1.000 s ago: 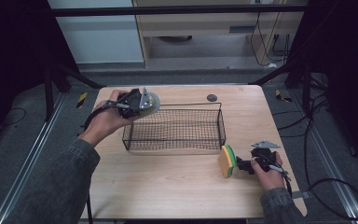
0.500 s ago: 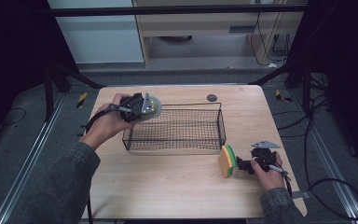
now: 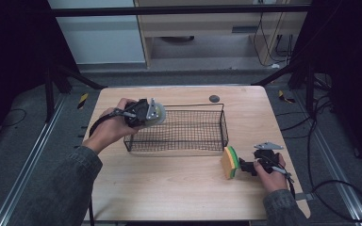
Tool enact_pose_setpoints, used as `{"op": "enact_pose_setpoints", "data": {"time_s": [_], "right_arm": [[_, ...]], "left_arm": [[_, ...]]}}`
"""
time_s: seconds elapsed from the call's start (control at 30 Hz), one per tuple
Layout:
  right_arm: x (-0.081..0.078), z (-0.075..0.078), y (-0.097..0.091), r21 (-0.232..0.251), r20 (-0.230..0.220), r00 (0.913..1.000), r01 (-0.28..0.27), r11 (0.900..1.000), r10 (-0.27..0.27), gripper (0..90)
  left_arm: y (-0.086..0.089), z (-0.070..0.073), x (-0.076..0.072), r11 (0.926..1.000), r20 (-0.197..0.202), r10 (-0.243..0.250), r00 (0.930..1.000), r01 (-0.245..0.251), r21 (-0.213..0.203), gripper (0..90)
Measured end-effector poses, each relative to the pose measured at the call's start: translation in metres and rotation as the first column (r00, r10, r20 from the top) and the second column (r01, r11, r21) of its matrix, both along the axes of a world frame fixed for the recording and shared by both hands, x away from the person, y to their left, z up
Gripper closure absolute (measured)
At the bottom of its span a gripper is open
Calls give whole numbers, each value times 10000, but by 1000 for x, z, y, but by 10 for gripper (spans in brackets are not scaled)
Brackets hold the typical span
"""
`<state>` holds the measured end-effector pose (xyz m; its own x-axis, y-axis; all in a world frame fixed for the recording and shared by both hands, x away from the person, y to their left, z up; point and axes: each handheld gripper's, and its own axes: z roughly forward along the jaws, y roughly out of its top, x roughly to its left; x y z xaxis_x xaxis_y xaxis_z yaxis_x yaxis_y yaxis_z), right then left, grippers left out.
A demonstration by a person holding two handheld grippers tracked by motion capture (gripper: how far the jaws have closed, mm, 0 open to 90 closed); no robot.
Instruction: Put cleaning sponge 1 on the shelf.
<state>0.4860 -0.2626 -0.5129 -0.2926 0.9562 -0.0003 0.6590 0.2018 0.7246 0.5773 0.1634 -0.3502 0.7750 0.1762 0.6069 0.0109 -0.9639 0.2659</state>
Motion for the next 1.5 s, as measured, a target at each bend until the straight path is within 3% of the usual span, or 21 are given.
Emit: {"op": "enact_pose_setpoints", "data": {"time_s": [0.57, 1.5], "right_arm": [[0, 0, 0, 1, -1, 10000, 2, 10000, -2, 6], [0, 0, 0, 2, 0, 10000, 2, 10000, -2, 6]], "left_arm": [[6, -15, 6, 9988, -523, -3, 9986, 28, 485, 700], [10, -33, 13, 9991, -1153, 85, 9933, -36, 431, 699]]}}
